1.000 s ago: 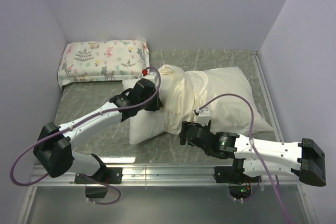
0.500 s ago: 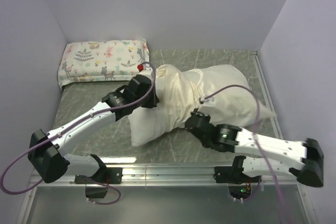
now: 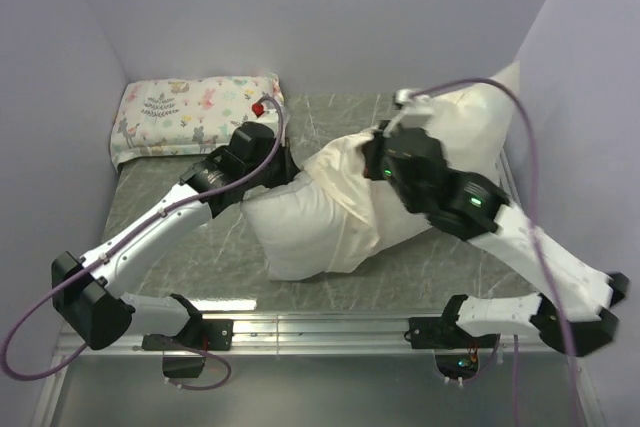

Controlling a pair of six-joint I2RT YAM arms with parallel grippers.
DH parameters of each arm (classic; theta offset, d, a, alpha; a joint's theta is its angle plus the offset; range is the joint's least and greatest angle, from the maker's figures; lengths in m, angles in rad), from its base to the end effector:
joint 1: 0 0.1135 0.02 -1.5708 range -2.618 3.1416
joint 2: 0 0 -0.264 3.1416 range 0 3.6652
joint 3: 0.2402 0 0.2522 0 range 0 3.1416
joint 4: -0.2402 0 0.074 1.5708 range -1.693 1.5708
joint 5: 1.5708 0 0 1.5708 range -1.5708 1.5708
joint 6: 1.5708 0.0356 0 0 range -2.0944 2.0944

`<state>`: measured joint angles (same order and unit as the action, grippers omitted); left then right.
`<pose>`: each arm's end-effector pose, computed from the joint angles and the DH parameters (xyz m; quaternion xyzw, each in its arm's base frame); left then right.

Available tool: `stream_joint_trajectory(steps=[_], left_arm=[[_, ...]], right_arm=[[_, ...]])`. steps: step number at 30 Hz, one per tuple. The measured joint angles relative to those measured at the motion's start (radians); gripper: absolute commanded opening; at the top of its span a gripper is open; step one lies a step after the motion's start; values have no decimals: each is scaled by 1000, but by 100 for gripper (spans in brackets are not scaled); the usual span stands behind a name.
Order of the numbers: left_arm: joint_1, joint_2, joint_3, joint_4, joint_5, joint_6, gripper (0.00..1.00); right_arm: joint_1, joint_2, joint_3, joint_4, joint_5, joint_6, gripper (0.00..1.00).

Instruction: Remove the pillowcase from the pillow

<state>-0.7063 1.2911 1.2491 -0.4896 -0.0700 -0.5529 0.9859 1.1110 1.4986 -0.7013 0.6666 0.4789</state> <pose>0.2213 -0.1855 0.3614 0.0492 0.8663 -0.2676 0.4190 0.1310 0.1579 0.4667 -0.0055 0.7882 0.1747 0.5901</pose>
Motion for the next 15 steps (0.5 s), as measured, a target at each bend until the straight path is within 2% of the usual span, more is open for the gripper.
stream_joint_trajectory(steps=[2,3,4,7,9,14,15], left_arm=[[60,10,-41,-6,51,13,5],[91,17,-54,-15,69,17,13],[129,29,-67,-32,89,22,40],[222,47,-76,-62,85,49,80],[264,38,-52,-85,64,56,90],[287,-27,106,-128,-20,70,93],[287,-49,135,-125,-35,70,99]], right_arm=[[-46,109,-2,42,-66,-24,0],[-70,180,-1,68,-100,-31,0],[-98,252,-1,92,-143,-34,0],[-183,471,-3,194,-259,-33,0],[-243,587,-9,288,-338,-25,0],[-322,665,-31,409,-460,1,0],[-333,666,-34,415,-481,5,0]])
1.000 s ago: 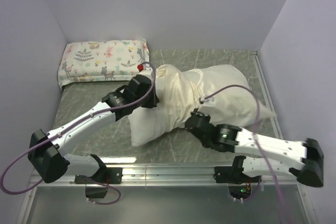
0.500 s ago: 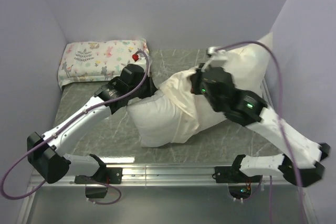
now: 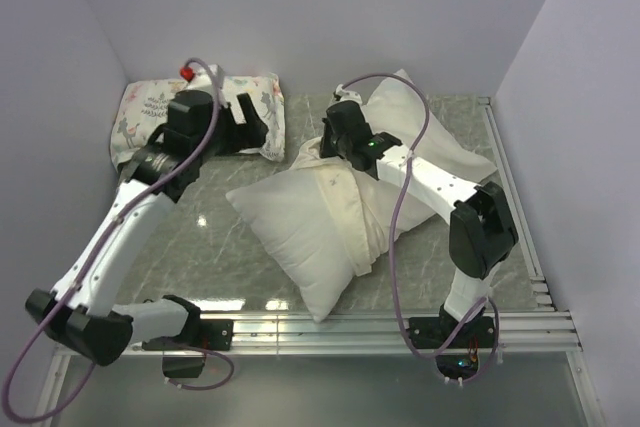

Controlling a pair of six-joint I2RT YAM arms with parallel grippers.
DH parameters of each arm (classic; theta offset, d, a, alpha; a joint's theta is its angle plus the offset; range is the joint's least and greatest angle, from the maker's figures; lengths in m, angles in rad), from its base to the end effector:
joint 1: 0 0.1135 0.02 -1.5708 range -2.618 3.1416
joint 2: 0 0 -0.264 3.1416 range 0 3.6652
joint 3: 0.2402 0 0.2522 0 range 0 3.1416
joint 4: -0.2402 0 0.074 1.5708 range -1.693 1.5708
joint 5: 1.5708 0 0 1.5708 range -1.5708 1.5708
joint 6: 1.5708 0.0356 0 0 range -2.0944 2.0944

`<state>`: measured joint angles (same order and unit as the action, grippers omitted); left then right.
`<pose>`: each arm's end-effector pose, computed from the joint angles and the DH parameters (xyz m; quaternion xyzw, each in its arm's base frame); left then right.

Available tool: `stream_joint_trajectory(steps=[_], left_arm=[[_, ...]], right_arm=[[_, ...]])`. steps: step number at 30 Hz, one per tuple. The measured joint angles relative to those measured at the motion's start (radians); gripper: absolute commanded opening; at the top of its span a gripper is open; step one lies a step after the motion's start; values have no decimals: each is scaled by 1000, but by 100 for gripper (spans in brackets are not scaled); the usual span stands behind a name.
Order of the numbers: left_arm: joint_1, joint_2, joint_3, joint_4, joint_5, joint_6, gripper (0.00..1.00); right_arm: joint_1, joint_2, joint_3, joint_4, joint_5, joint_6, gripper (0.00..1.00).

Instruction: Remove the pillowcase from the pillow

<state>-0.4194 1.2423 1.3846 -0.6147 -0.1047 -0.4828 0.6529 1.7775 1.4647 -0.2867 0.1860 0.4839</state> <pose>0.2447 -0.1050 0.4077 -0.0543 0.8505 -0.1871 0.4886 0.3342 0.2473 0.2921 -0.0311 0.8811 0.1810 0.4359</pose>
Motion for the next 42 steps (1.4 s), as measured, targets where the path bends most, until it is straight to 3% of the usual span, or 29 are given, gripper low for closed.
stream_joint_trajectory(steps=[4,9,15,19,20,21,23,24,25,26,27,29,30,35,42], left_arm=[[-5,-119,-2,35,-5,-14,99],[-98,-246,-253,94,47,-86,99],[-283,-242,-465,154,86,-172,99],[-311,-175,-492,235,93,-206,99],[-311,-149,-498,258,92,-213,96],[-310,-118,-503,278,92,-218,72],[-302,-56,-507,306,92,-229,41],[-296,-32,-507,319,94,-237,3],[-285,-5,-507,334,102,-241,0],[-271,15,-507,348,109,-235,0],[-248,26,-507,357,120,-236,0],[-182,22,-512,372,144,-235,0],[-159,18,-512,375,145,-234,0],[-67,-19,-509,343,114,-190,0],[-48,-22,-482,293,102,-163,0]], right_arm=[[-58,0,-15,34,-72,37,0],[-136,12,-26,74,-130,80,0],[-163,72,-5,105,-162,103,0],[-161,77,-4,103,-173,101,0],[-161,77,-5,103,-172,99,0],[-162,77,-5,102,-172,98,0],[-162,77,-5,97,-171,86,0],[-163,77,-5,93,-169,79,10],[-163,76,-4,86,-167,72,19],[-165,74,-4,77,-166,61,27],[-166,71,-4,70,-167,53,42],[-168,51,-4,50,-173,22,60],[-169,32,-4,37,-178,8,64],[-173,-165,-28,-53,-199,-84,79],[-93,-478,-235,-45,-172,-126,82]])
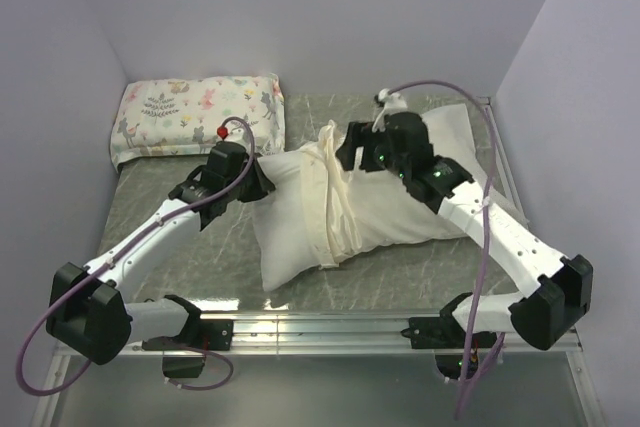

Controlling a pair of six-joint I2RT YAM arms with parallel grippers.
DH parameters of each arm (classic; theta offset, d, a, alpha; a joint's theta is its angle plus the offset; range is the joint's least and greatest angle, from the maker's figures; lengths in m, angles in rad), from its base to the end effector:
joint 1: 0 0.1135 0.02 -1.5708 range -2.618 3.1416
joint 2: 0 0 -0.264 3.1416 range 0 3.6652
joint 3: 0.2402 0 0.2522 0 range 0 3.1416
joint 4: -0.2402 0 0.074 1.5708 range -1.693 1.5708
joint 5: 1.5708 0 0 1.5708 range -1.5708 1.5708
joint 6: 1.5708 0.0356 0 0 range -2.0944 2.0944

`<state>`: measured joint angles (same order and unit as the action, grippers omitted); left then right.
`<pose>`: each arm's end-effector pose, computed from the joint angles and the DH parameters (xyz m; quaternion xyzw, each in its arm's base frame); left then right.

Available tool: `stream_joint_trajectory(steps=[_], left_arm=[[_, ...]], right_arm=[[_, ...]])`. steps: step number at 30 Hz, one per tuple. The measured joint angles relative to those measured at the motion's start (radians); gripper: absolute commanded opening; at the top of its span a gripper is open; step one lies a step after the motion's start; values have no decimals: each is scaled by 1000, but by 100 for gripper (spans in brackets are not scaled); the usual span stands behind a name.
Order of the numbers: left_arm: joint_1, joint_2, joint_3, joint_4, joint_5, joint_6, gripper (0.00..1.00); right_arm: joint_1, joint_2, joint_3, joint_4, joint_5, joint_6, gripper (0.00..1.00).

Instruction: Remove the pillowcase from the pillow

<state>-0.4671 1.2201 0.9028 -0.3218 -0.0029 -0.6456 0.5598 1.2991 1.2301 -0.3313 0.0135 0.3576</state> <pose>0.2400 -0.1209 0.2766 -0.0803 0.8898 -0.2361 0.3821 0.2533 0.1582 0.3681 -0.0804 0.8297 0.2395 0.4978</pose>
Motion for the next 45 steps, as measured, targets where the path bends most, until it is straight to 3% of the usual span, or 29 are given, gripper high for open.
stream_joint_trajectory(steps=[4,7,8,11,14,19,25,27,31,32,35,37,40,45], left_arm=[[0,0,15,-17,0,8,0],[0,-1,28,-44,-2,17,0],[1,-2,33,-54,-2,23,0],[14,-8,55,-73,8,29,0],[60,-29,80,-93,47,40,0],[252,-85,110,-137,127,61,0],[466,-134,116,-162,332,62,0],[486,-134,109,-169,364,63,0],[504,-132,84,-173,384,78,0],[506,-129,84,-177,377,86,3],[500,-129,94,-191,317,120,47],[467,-121,137,-232,231,145,70],[365,-99,261,-278,50,177,74],[40,-42,488,-294,-191,216,80]], right_arm=[[128,37,-87,-12,53,-5,77],[163,103,-105,-29,135,-10,39],[162,114,-105,-31,172,-5,18],[148,104,-105,-44,246,26,7],[102,31,-139,-46,274,51,5],[-73,-86,-157,-82,282,74,0],[-198,-54,-159,-75,137,119,0],[-205,-34,-159,-69,105,124,4],[-172,-19,-159,-67,123,115,25],[-148,-20,-158,-67,145,111,27],[-84,-21,-158,-66,189,97,20],[-63,-21,-158,-66,201,95,13],[-59,-14,-159,-64,211,97,13],[-59,27,-166,-38,209,102,19]])
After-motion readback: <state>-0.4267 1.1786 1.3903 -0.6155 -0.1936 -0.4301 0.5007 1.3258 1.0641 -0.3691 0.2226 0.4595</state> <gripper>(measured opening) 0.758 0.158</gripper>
